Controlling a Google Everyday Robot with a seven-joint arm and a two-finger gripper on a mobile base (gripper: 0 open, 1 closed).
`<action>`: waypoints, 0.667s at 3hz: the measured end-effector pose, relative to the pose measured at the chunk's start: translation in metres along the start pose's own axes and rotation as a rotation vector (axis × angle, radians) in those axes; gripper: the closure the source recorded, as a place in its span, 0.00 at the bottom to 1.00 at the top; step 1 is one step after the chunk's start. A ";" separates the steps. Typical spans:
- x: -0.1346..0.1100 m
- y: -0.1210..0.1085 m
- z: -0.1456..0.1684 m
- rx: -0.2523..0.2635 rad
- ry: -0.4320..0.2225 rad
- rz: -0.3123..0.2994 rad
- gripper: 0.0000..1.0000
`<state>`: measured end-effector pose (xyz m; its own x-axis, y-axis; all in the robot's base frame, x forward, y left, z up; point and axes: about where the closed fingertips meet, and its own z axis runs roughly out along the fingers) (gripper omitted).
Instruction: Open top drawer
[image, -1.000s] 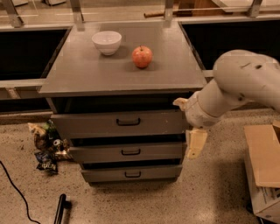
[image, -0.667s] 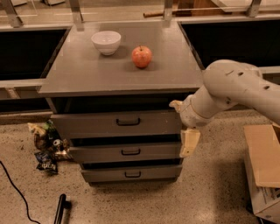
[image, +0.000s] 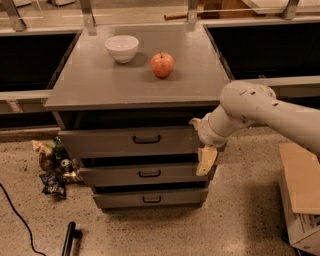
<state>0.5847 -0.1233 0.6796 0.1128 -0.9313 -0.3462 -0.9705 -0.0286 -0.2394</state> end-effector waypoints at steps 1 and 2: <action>0.008 -0.018 0.006 0.038 -0.007 0.029 0.00; 0.011 -0.034 0.010 0.053 -0.016 0.039 0.00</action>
Offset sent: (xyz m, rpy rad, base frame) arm 0.0582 -0.0082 0.0000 0.0456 -0.0549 -0.0703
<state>0.6214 -0.1287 0.6754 0.0787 -0.9254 -0.3707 -0.9617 0.0274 -0.2726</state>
